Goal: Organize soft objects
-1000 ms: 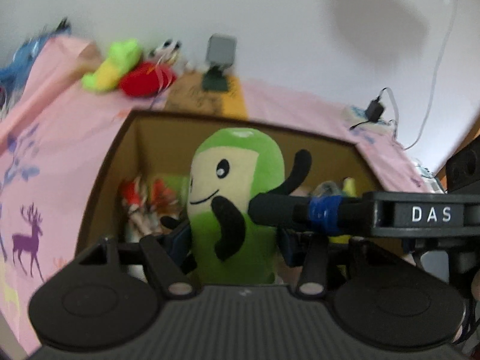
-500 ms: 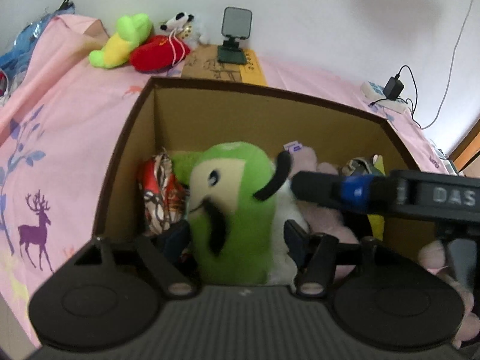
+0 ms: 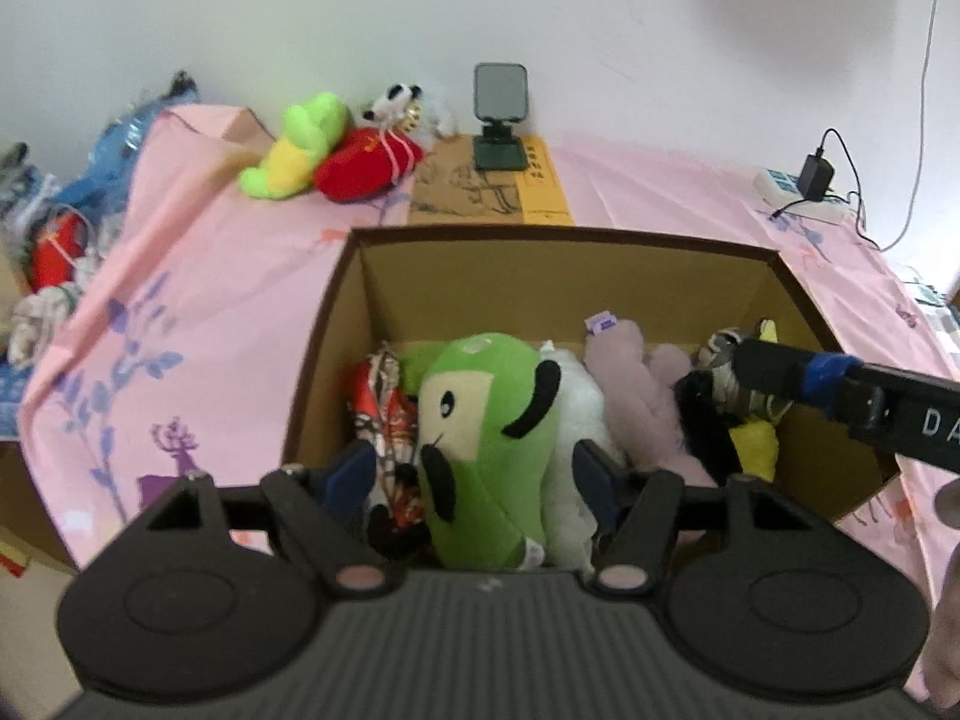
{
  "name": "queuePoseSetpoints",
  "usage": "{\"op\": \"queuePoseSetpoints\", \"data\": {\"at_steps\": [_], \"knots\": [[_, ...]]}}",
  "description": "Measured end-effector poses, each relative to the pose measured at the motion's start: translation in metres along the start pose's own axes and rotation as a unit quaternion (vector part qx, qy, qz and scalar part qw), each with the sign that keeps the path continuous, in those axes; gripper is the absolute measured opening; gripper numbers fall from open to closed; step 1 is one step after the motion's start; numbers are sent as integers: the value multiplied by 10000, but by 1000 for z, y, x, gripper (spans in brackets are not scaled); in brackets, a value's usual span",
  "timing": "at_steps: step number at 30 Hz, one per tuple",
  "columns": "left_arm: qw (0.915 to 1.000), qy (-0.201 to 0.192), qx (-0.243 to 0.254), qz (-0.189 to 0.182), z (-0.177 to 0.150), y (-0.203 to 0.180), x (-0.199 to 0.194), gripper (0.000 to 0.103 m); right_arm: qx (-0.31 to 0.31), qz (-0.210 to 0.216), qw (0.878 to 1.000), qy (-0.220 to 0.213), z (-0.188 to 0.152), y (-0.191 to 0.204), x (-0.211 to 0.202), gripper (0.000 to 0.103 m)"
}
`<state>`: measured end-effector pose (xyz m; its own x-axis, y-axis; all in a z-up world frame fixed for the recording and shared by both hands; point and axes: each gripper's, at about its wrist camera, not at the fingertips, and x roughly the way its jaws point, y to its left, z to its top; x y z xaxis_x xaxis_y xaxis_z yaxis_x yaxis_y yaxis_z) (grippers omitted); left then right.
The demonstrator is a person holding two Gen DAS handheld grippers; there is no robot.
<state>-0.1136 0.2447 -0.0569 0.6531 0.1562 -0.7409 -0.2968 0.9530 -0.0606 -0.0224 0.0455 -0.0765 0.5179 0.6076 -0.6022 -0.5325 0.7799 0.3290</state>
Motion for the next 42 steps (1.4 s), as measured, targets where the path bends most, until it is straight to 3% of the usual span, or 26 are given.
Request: {"op": "queuePoseSetpoints", "data": {"at_steps": [5, 11, 16, 31, 37, 42], "knots": [[9996, -106, -65, 262, -3, -11, -16, 72, -24, -194, 9997, -158, -2, -7, -16, 28], [9993, -146, -250, 225, -5, -34, -27, 73, -182, -121, 9997, -91, -7, -18, -37, 28], [9971, -165, -80, 734, -9, -66, -31, 73, -497, -121, 9987, -46, -12, -29, -57, 28], [9884, 244, -531, 1398, -20, -116, -31, 73, -424, 78, 9983, 386, -17, -79, -80, 28], [9870, 489, -564, 1423, -29, -127, -27, 73, -458, 291, 9964, 647, -21, -88, -73, 28], [9903, 797, -82, 1138, -37, -157, -16, 73, -525, 133, 9949, 846, -26, -104, -75, 28]]}}
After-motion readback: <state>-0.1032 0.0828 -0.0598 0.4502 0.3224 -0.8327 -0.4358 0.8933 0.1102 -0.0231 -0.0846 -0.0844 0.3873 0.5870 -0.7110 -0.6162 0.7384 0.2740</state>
